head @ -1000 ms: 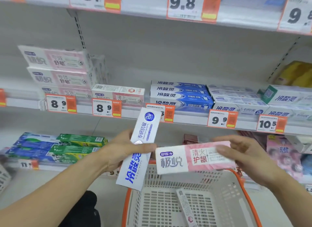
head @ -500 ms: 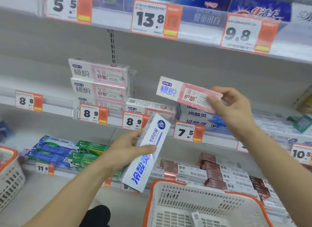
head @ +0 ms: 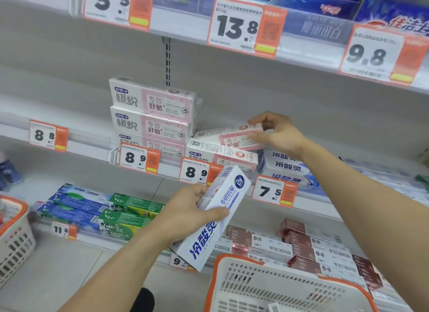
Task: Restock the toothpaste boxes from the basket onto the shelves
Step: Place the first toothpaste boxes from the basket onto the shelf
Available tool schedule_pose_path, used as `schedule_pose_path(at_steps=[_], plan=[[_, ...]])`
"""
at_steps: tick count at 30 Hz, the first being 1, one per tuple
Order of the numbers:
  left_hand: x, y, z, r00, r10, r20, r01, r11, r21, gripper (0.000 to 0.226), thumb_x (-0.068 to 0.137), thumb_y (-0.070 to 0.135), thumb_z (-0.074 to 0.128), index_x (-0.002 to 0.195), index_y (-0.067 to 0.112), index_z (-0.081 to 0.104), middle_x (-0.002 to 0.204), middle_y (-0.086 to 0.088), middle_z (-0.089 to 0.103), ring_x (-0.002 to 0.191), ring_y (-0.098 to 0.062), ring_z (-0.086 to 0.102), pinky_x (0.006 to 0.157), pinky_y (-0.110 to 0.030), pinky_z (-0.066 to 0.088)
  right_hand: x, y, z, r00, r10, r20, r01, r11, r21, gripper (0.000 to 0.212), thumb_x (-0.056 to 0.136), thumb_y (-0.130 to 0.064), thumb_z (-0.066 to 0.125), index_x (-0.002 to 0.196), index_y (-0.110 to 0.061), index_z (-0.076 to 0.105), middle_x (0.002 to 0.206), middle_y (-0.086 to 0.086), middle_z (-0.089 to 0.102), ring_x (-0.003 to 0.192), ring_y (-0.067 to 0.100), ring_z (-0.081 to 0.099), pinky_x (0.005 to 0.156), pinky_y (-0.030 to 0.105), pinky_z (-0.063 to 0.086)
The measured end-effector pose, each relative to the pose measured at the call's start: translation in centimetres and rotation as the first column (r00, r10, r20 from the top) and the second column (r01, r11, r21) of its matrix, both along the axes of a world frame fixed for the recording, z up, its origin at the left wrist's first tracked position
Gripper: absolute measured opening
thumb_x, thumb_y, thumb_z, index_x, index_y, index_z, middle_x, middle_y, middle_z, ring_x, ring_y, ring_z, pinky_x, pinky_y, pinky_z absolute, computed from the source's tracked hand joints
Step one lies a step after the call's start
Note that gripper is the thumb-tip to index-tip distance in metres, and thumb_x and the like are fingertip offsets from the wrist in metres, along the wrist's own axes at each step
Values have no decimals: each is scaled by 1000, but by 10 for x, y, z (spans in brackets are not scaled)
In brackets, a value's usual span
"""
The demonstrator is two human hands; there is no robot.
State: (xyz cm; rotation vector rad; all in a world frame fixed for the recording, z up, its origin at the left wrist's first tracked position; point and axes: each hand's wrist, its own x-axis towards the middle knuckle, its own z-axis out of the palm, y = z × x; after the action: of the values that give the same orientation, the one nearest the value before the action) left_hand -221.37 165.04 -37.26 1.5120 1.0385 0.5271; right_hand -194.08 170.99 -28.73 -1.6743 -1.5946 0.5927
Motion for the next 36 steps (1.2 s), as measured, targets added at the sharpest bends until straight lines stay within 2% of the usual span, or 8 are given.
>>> schedule_pose_path(at_steps=[3, 11, 14, 17, 22, 28, 33, 36], plan=[[5, -1, 0, 1000, -14, 10, 14, 1000, -2, 40, 77, 29, 86, 111, 26, 65, 98, 7, 76, 82, -13, 75, 84, -44, 60, -2, 5, 4, 997, 40, 71, -36, 998, -57, 31, 82, -14, 81, 109, -18, 68, 106, -1, 71, 89, 8, 68, 68, 11, 52], [16, -7, 2, 999, -37, 16, 37, 999, 13, 38, 79, 29, 84, 111, 26, 64, 98, 9, 76, 80, -10, 75, 81, -37, 61, 3, 1, -6, 914, 163, 373, -88, 974, -209, 13, 86, -24, 77, 98, -26, 72, 106, -6, 71, 99, 19, 67, 94, 38, 54], [17, -8, 2, 997, -81, -9, 81, 996, 31, 42, 79, 33, 83, 115, 28, 62, 101, 10, 75, 82, -9, 74, 81, -35, 60, -1, -15, -4, 871, 98, 481, -73, 995, -69, 8, 92, -27, 68, 97, -31, 72, 110, -6, 68, 100, 14, 64, 94, 42, 53], [19, -10, 5, 987, -162, -17, 163, 985, 60, 46, 78, 35, 85, 118, 31, 62, 103, 10, 75, 84, -8, 74, 81, -36, 61, -13, -56, 5, 948, 143, 285, -152, 988, 10, 8, 93, -29, 69, 101, -29, 73, 102, -10, 73, 96, 6, 67, 88, 34, 55], [36, -22, 14, 934, -357, -30, 358, 933, 32, 42, 80, 25, 84, 117, 26, 64, 102, 3, 76, 84, -16, 75, 72, -34, 61, 1, -128, -2, 895, 373, 245, -286, 901, -327, 47, 79, -41, 82, 124, -37, 66, 119, -17, 68, 101, 4, 65, 85, 27, 55], [63, -35, 16, 925, -368, -91, 378, 911, 162, 40, 75, 35, 85, 110, 30, 67, 104, 13, 74, 95, -6, 69, 88, -28, 56, 60, -202, -9, 985, 106, 135, -88, 987, -136, 28, 79, -42, 78, 106, -37, 75, 90, -14, 74, 71, 11, 63, 75, 39, 54], [114, -43, 22, 974, -100, 203, 79, 991, 111, 49, 71, 29, 81, 115, 16, 67, 103, -5, 76, 95, -25, 72, 73, -26, 60, 112, -248, -18, 962, -228, -153, 245, 964, 106, 22, 79, -36, 76, 101, -33, 77, 82, 6, 74, 71, 15, 63, 71, 37, 51], [160, -52, 34, 978, -131, 164, 92, 969, 228, 51, 71, 34, 80, 117, 21, 64, 107, 1, 75, 96, -19, 71, 78, -32, 60, 133, -255, -10, 937, -327, -125, 347, 909, 229, 23, 82, -32, 78, 105, -31, 75, 85, -20, 74, 73, 3, 65, 66, 27, 53]])
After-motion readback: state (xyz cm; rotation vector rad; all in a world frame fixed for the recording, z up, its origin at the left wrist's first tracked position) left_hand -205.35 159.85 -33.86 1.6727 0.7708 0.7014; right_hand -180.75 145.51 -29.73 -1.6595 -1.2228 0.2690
